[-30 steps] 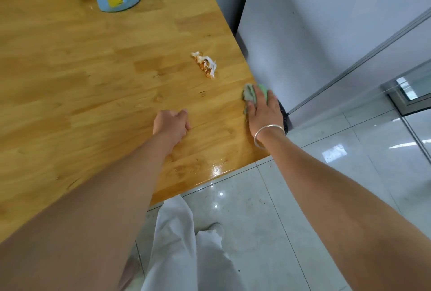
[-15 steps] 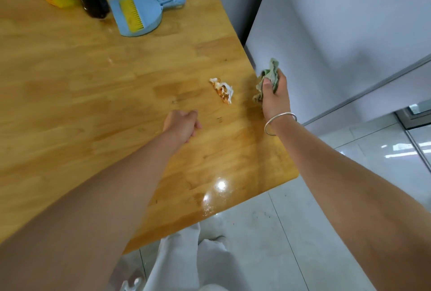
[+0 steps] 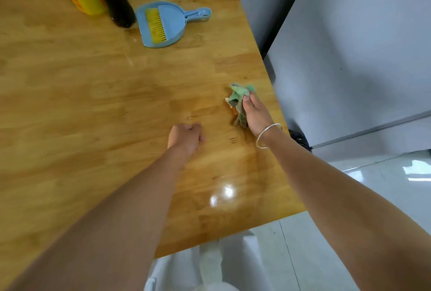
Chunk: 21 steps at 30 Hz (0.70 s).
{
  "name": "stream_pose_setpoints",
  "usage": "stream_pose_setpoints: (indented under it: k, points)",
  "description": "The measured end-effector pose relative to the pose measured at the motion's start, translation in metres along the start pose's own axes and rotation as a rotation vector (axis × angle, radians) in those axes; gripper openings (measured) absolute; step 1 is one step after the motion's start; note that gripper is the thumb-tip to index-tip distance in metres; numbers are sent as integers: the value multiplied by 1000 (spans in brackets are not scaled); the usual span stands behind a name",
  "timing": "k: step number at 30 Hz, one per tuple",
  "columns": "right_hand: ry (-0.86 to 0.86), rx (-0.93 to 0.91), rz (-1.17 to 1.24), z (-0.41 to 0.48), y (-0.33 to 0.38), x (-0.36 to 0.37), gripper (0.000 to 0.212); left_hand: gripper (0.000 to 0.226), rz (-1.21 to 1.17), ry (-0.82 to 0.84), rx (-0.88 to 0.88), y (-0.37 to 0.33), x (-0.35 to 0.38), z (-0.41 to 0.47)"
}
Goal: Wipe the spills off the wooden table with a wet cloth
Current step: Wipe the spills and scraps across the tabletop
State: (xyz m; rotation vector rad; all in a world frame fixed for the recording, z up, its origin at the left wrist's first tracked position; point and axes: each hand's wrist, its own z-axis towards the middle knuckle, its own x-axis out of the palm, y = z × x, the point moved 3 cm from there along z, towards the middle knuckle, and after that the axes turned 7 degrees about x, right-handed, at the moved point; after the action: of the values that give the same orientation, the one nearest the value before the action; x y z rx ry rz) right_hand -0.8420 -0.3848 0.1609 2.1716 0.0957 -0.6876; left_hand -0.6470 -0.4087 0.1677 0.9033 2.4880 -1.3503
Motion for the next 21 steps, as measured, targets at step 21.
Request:
stream_pose_setpoints:
  k: [21]
  points:
    - [-126, -569, -849, -5, 9, 8, 38, 48, 27, -115, -24, 1, 4, 1]
